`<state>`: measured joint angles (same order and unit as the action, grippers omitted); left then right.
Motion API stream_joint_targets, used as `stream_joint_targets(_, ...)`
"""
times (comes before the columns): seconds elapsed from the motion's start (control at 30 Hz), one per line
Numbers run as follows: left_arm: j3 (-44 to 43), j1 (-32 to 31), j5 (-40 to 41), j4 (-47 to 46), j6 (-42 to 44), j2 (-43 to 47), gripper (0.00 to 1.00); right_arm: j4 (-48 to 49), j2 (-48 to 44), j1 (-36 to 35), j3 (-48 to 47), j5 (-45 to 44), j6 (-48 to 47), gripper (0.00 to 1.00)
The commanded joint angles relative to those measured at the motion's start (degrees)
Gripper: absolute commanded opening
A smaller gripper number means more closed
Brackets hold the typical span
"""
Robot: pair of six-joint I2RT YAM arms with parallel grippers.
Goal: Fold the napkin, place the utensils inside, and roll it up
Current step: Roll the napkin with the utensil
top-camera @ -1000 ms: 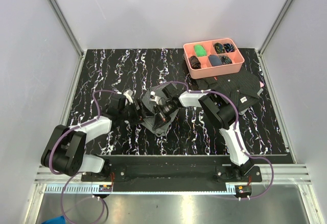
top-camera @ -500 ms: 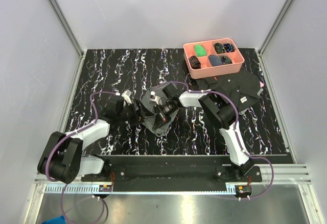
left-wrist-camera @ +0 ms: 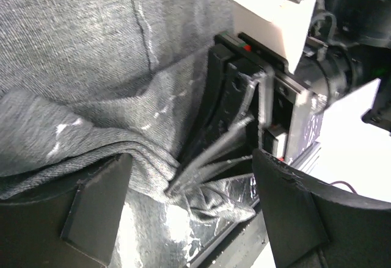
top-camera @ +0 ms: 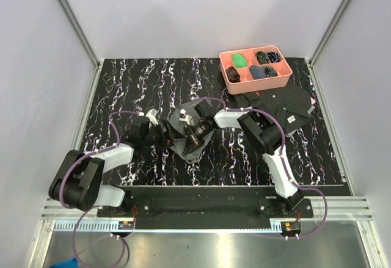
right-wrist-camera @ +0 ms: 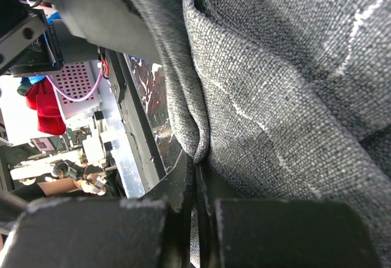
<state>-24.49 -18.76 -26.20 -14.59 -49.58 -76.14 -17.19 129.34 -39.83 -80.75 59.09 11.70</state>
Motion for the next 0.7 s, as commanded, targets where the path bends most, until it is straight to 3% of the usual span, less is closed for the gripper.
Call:
stream_joint_targets(0.0,0.3,-0.1,1.4,-7.4,-0.5,-4.9,0.82,-0.1,0.6,0.2,1.6,-4.8,-1.2,0.00)
stream_joint_targets(0.13,1.2,-0.1,2.7,-6.7,0.2,-6.7,0.82,-0.1,-0.3,0.2,1.7,-5.8,-1.2,0.01)
stream_joint_targets(0.27,1.1,-0.1,4.0,-4.8,1.2,-7.6,0.82,-0.1,-1.8,0.2,2.1,-6.6,-1.0,0.08)
stream_joint_targets(0.4,0.2,-0.1,4.1,-2.1,1.7,-7.8,0.82,0.0,-5.0,0.2,3.1,-9.3,-0.8,0.34)
stream_joint_targets(0.53,-1.0,-0.1,4.9,0.8,2.8,-6.9,0.82,0.0,-10.4,0.2,5.2,-14.0,-0.3,0.52)
stream_joint_targets(0.67,-1.5,-0.1,4.7,1.7,3.4,-7.4,0.82,0.1,-15.2,0.2,8.1,-18.0,-0.1,0.59)
